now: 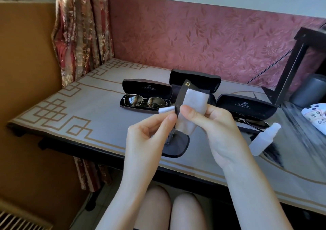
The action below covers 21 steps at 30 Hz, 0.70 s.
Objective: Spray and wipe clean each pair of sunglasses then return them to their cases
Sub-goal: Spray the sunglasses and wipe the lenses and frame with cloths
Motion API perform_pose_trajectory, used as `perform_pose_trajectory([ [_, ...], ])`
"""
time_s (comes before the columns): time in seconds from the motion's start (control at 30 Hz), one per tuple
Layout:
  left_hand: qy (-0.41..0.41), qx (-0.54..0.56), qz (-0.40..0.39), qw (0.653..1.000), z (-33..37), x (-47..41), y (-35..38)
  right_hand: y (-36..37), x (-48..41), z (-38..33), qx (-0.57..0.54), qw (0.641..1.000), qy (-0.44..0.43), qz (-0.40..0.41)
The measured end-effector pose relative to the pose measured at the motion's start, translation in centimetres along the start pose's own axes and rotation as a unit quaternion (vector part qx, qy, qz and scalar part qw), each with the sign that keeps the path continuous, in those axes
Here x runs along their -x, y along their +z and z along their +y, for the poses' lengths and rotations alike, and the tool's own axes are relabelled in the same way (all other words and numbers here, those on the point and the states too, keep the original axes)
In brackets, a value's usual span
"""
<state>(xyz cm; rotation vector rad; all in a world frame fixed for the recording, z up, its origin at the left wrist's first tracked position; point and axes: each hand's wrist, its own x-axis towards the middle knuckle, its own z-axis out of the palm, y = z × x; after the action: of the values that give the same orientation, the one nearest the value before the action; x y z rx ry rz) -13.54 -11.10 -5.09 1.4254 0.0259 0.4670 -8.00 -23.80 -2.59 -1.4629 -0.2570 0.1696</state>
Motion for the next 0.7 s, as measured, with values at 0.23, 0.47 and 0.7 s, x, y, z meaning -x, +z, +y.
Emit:
perform_pose_trajectory([
  [0.23, 0.017, -0.015, -0.011, 1.000, -0.1, 0.1, -0.1, -0.4, 0.4, -0.1, 0.041, 0.998, -0.012, -0.036],
  [0.47, 0.017, -0.066, -0.041, 0.997, -0.1, 0.5, 0.2, 0.6, 0.4, 0.3, 0.006, 0.999, -0.017, 0.039],
  [0.7, 0.014, -0.044, -0.046, 0.998, 0.3, 0.4, 0.5, 1.0, 0.2, 0.4, -0.020, 0.995, -0.011, 0.099],
])
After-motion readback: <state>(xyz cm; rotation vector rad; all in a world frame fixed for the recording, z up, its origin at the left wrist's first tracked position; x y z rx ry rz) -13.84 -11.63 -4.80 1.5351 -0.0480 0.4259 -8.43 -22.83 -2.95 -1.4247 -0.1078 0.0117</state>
